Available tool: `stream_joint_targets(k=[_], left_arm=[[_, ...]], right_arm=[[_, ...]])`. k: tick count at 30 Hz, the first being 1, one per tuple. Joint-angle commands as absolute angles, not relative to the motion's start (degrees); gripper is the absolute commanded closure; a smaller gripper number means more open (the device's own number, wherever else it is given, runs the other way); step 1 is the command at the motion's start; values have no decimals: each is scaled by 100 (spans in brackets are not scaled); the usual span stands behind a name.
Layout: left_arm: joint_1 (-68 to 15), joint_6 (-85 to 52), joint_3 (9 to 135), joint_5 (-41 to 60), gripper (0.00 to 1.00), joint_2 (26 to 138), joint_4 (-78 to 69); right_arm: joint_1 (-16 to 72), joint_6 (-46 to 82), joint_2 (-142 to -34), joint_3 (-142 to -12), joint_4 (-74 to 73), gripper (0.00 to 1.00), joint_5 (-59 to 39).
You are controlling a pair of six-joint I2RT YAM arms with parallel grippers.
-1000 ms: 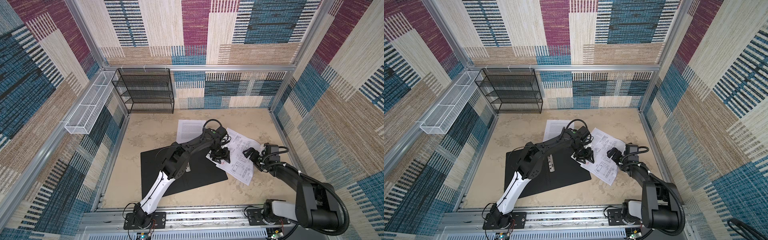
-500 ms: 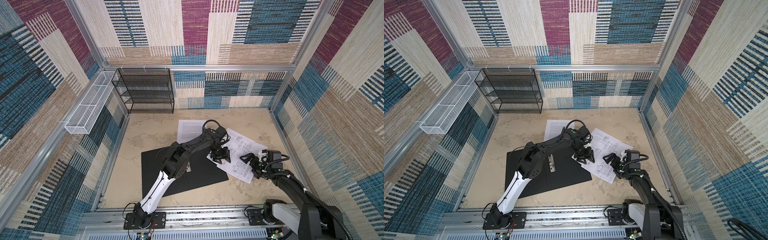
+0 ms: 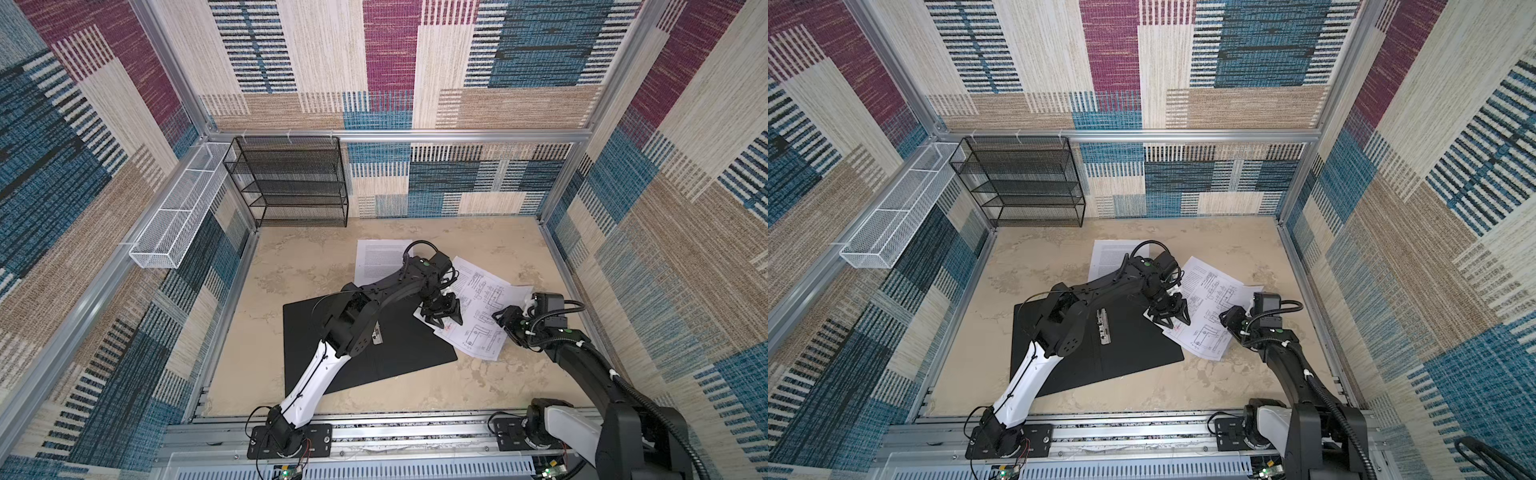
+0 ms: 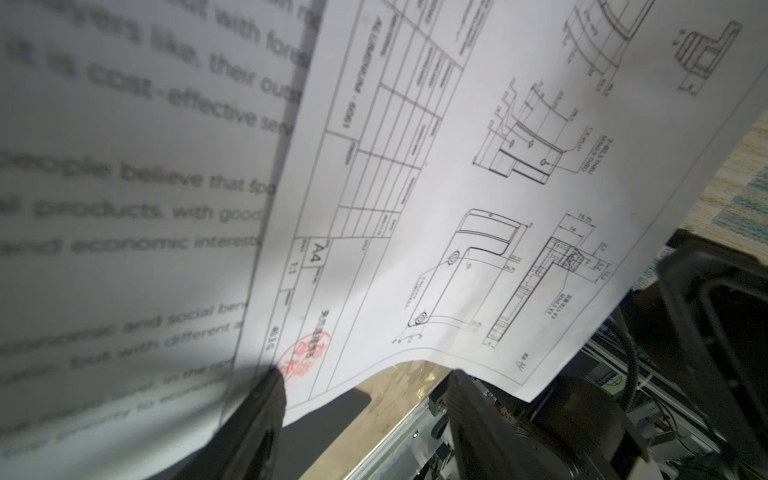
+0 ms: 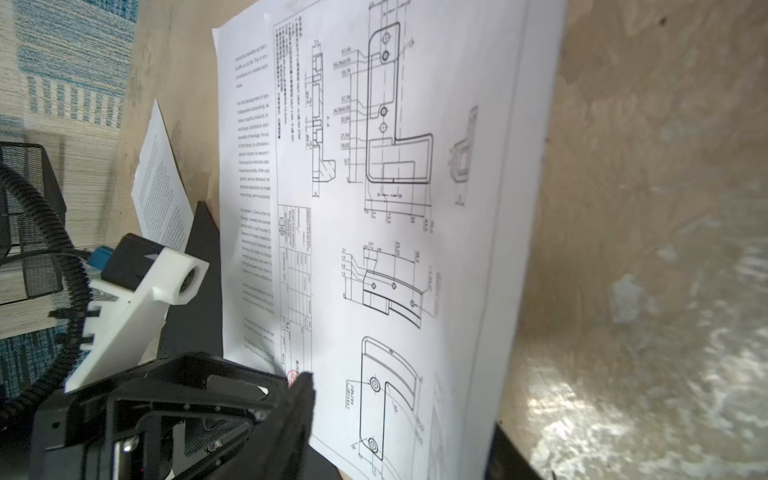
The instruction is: Put the files into the folder
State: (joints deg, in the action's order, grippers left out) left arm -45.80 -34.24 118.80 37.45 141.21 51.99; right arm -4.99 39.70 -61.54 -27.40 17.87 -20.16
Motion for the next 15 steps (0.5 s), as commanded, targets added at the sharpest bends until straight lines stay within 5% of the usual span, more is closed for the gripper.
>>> stream_joint_targets(k=[1,6,15], left_arm=[[-4586,-3186,11974,3464,29,14262,5517],[-4566,-3063,12744,4246,20,13914,5515],[-3938,-3393,12262,4278,16,12534,5255]], right_arm=[[-500,3882,-6034,-2890,1678,70,-1714],[-483,3569,-5915,-3239,1540,90,-2087],[-68,3344,-5886,-4192,1683,95,-2625]])
